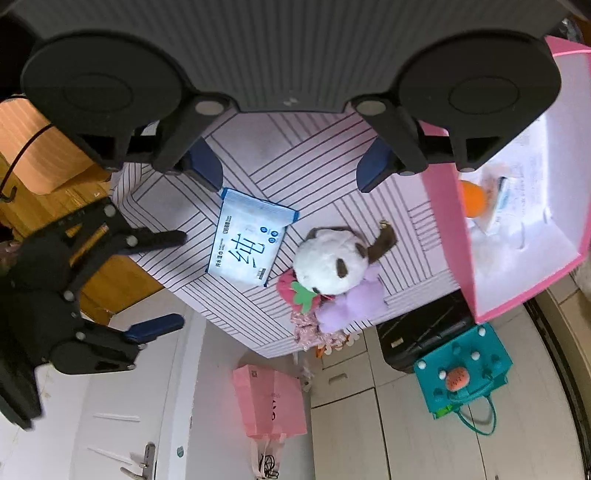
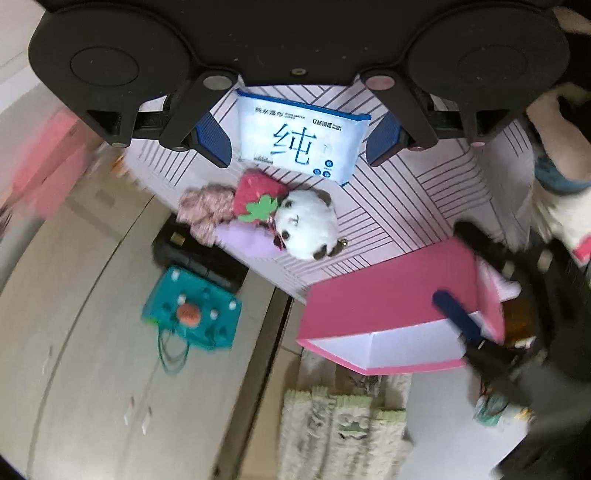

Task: Organize soft objects
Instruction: 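Move the right gripper down onto the blue-lettered wet-wipes pack, then close the right gripper on the wet-wipes pack and lift it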

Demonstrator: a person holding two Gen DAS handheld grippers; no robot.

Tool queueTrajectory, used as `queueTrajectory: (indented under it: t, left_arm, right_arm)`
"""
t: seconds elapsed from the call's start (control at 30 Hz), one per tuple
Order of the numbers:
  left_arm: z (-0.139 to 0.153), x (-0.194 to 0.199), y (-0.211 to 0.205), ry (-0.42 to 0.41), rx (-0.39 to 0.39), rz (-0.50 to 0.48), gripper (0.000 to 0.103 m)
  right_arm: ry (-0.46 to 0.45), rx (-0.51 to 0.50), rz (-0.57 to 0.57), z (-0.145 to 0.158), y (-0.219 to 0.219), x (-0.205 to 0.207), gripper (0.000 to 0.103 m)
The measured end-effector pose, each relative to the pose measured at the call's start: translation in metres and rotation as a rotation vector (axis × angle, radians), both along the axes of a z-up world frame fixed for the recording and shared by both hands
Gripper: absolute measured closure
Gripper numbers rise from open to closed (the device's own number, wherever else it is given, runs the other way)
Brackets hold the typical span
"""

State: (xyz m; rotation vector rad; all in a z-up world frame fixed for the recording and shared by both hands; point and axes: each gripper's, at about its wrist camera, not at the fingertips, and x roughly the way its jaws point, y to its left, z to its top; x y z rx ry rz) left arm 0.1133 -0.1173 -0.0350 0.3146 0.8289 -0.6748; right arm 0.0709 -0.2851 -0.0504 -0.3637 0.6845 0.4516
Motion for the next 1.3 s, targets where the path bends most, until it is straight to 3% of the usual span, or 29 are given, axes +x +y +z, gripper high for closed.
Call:
queueTrajectory:
  t: [0.2, 0.37, 0.5, 0.67, 0.73, 0.8, 0.93, 1.1, 1.3]
  left_arm:
    - [-0.029, 0.017, -0.008, 0.051, -0.106, 0.049, 0.029]
    - [-0.052, 0.031, -0.02, 0.037, -0.11, 0.151, 0.039]
    - [-0.06, 0.049, -0.019, 0.096, -0.172, 0.199, 0.043]
    - [-0.074, 0.048, -0.031, 0.135, -0.194, 0.206, 0.054]
    - [-0.08, 0.047, -0.034, 0.179, -0.227, 0.207, 0.065]
    - [-0.087, 0.05, -0.033, 0.234, -0.282, 0.225, 0.067]
    - [-0.099, 0.05, -0.032, 0.267, -0.318, 0.278, 0.074]
    - [-0.105, 0.055, -0.028, 0.315, -0.395, 0.316, 0.076]
    - [-0.105, 0.053, -0.033, 0.294, -0.398, 0.338, 0.077]
  right_arm:
    - [0.092, 0.09, -0.057, -0.026, -0.022, 0.033, 0.021]
    - [0.16, 0.189, -0.114, -0.052, -0.042, 0.057, 0.03]
    - [0.204, 0.291, -0.104, -0.063, -0.056, 0.071, 0.035]
    - [0.215, 0.297, -0.127, -0.073, -0.06, 0.081, 0.037]
    - [0.237, 0.304, -0.137, -0.078, -0.063, 0.084, 0.038]
    - [0.264, 0.311, -0.143, -0.083, -0.067, 0.088, 0.038]
    - [0.301, 0.37, -0.148, -0.089, -0.076, 0.087, 0.041]
    - [0.336, 0.401, -0.167, -0.089, -0.08, 0.084, 0.058]
    - [0.324, 0.39, -0.139, -0.089, -0.075, 0.071, 0.063]
